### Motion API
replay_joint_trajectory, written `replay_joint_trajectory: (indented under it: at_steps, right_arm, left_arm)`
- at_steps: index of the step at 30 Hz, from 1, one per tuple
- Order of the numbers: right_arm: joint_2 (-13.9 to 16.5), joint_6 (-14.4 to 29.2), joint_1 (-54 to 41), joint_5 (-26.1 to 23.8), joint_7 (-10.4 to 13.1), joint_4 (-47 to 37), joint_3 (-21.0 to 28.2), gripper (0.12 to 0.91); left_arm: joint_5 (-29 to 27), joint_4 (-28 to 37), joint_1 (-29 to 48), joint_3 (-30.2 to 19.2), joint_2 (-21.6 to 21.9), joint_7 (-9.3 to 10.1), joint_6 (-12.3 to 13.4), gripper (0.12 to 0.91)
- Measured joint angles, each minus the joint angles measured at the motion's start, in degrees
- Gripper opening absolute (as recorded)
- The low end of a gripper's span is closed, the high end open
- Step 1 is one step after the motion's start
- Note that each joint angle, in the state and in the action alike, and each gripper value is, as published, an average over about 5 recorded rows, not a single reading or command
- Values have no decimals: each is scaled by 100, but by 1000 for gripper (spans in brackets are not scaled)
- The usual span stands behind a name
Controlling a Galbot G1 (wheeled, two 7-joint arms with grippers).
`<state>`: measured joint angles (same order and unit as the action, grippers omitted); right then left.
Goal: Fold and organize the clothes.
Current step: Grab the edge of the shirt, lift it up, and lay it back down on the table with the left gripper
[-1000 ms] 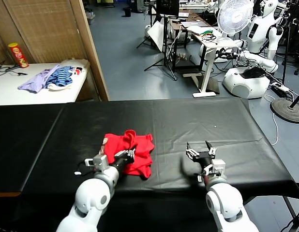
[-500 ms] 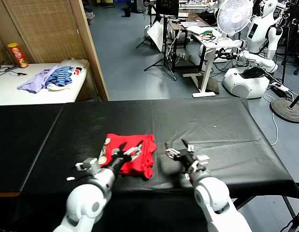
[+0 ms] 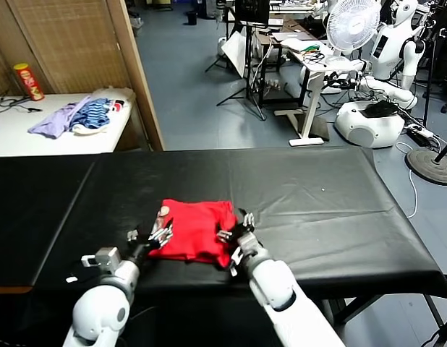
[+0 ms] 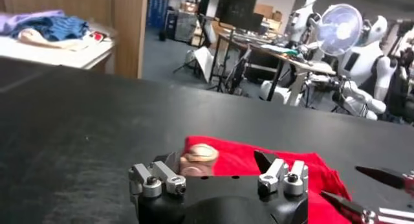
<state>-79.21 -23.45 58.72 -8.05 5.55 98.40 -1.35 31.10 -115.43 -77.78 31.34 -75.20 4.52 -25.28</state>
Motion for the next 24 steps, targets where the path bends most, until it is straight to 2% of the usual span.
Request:
replay_joint_trajectory:
  at_steps: [4,11,17,20,23,24]
  right_arm:
    - [-51,232,52,523,198,124,-107,798]
    - [57,132,277,2246,233,752,-522,798]
    - [93,142,522,2736,203,1246,-714,798]
    - [82,143,605,2791,201,1377,-756,798]
    - [77,145,660,2808,201,1458,-797,798]
    - [77,145,674,2810,201,1477,-813,798]
  left_arm:
    - [513,202,107,116,-40,-18,51,798]
    - [1597,647,215,247,-165,27,-23,798]
    - [2209,886,260,317,-246,54,-15,797]
    - [2427,965,268,339,-258,50,0,748]
    - [2490,1041,271,340,-272,44,25,609]
    - [2499,1057,269,337,-275,44,31,541]
